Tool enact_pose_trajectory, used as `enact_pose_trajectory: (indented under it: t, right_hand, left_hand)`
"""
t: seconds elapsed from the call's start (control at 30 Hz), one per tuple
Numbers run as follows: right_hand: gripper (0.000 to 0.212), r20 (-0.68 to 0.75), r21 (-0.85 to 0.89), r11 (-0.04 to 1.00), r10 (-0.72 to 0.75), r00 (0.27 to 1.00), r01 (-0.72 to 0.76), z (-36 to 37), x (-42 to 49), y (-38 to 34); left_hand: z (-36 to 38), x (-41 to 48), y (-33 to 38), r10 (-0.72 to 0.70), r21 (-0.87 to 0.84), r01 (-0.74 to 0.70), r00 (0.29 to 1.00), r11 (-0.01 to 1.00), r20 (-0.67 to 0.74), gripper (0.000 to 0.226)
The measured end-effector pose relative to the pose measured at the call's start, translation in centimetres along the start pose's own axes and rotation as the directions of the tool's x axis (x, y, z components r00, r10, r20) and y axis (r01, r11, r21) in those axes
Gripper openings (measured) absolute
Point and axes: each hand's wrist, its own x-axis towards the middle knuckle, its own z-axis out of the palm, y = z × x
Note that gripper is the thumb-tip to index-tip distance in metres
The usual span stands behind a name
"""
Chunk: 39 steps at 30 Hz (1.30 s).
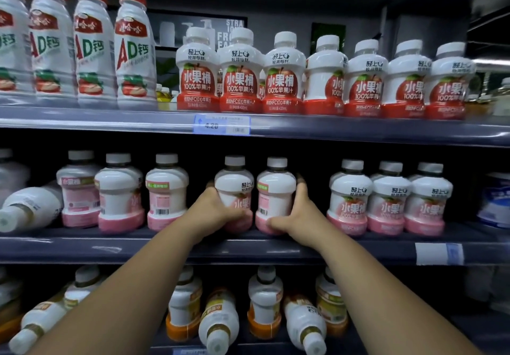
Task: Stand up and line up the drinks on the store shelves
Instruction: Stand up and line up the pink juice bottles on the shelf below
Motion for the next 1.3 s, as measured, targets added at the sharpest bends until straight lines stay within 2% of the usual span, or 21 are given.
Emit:
enact_pose_trajectory:
  t: [0.1, 0.17, 0.23, 0.33, 0.43, 0.5, 0.6, 0.67, 0.73, 0.83, 1.0, 1.3]
  right_hand:
    - [0.132, -0.057, -0.078, 0.997, 0.01, 0.998, -0.015, -0.1, -0.2, -0.1]
    - [0.123, -0.015, -0.068, 0.998, -0.013, 1.0, 0.012, 0.0, -0.5, -0.3]
    - [0.123, 0.002, -0.058, 0.998, -0.018, 1.0, 0.018, -0.1, -0.6, -0.3]
    - [0.127, -0.097, -0.135, 0.991, 0.004, 0.995, -0.017, 0.0, -0.7, -0.4]
    - [0.128, -0.055, -0.135, 0.991, -0.03, 0.998, 0.022, 0.5, -0.8, -0.4]
    - [0.13, -0.075, -0.151, 0.988, -0.023, 0.997, 0.011, 0.5, -0.8, -0.4]
    - [0.134, -0.151, -0.251, 0.968, -0.028, 0.988, -0.011, 0.6, -1.0, -0.4]
    - [0.137, -0.151, -0.275, 0.96, -0.096, 0.984, 0.052, 0.8, -1.4, -0.3]
    - [0.131, -0.145, -0.308, 0.94, -0.202, 0.969, 0.149, 1.0, -1.9, -0.1]
    - [0.116, -0.134, -0.382, 0.896, -0.297, 0.945, 0.228, 1.3, -2.3, 0.3]
    - [0.112, -0.145, -0.411, 0.882, -0.312, 0.939, 0.23, 1.1, -2.2, 0.5]
    - [0.106, -0.201, -0.337, 0.922, -0.267, 0.943, 0.189, -1.0, -3.2, 1.8]
  left_hand:
    - [-0.1, 0.1, -0.4, -0.003, 0.045, 0.007, 0.997, 0.999, -0.082, 0.083]
    - [-0.1, 0.0, -0.4, -0.019, 0.032, 0.023, 0.99, 0.999, -0.14, 0.082]
    - [-0.1, 0.2, -0.5, -0.035, -0.002, 0.035, 0.995, 0.999, -0.09, 0.078]
    - [-0.1, 0.3, -1.0, -0.048, 0.073, 0.049, 0.999, 0.996, -0.024, 0.085]
    - [-0.2, 0.0, -1.0, -0.049, 0.157, 0.063, 0.994, 0.986, -0.093, 0.092]
    - [-0.1, -0.6, -0.3, -0.022, 0.159, 0.041, 0.993, 0.986, -0.12, 0.09]
    - [-0.2, -1.2, 0.3, 0.0, 0.108, 0.008, 0.997, 0.994, -0.072, 0.093]
    - [0.0, -1.6, 0.7, 0.057, 0.159, -0.042, 0.994, 0.986, -0.092, 0.111]
    - [0.3, -2.4, 1.2, 0.136, 0.291, -0.095, 0.983, 0.952, -0.122, 0.131]
    - [0.6, -3.4, 1.3, 0.252, 0.433, -0.183, 0.962, 0.883, -0.106, 0.124]
    - [0.2, -3.5, 2.1, 0.215, 0.329, -0.158, 0.966, 0.931, -0.142, 0.127]
    - [1.9, -3.1, 3.3, 0.191, 0.302, -0.15, 0.976, 0.941, -0.108, 0.113]
